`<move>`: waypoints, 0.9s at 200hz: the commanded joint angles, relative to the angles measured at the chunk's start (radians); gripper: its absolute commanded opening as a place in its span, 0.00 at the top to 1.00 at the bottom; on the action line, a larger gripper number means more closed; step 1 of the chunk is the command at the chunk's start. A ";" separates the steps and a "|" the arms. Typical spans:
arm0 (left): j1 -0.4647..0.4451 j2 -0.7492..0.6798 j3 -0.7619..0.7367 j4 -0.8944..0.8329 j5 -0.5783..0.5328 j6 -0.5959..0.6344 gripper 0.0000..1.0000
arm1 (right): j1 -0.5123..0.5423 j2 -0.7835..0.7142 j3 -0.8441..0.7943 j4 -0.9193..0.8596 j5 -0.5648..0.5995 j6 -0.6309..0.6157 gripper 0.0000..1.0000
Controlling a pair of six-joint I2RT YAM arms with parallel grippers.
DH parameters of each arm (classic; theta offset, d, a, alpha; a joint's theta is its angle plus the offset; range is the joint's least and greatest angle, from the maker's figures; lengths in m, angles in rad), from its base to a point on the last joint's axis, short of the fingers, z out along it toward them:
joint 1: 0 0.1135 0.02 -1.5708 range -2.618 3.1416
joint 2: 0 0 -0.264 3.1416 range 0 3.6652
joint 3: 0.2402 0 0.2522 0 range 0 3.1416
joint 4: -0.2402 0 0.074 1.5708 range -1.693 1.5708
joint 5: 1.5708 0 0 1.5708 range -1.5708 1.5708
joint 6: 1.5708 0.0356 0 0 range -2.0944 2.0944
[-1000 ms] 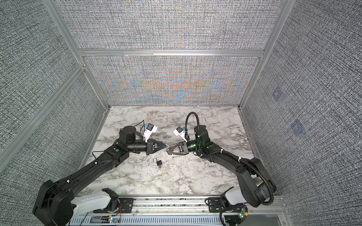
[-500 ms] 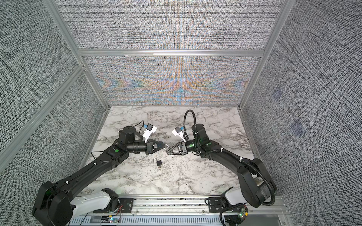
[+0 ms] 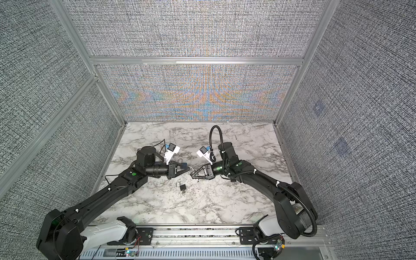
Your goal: Lock with the key
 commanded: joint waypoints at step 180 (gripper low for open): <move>-0.060 0.013 -0.094 0.181 0.110 -0.081 1.00 | -0.003 0.011 0.015 0.222 0.074 0.182 1.00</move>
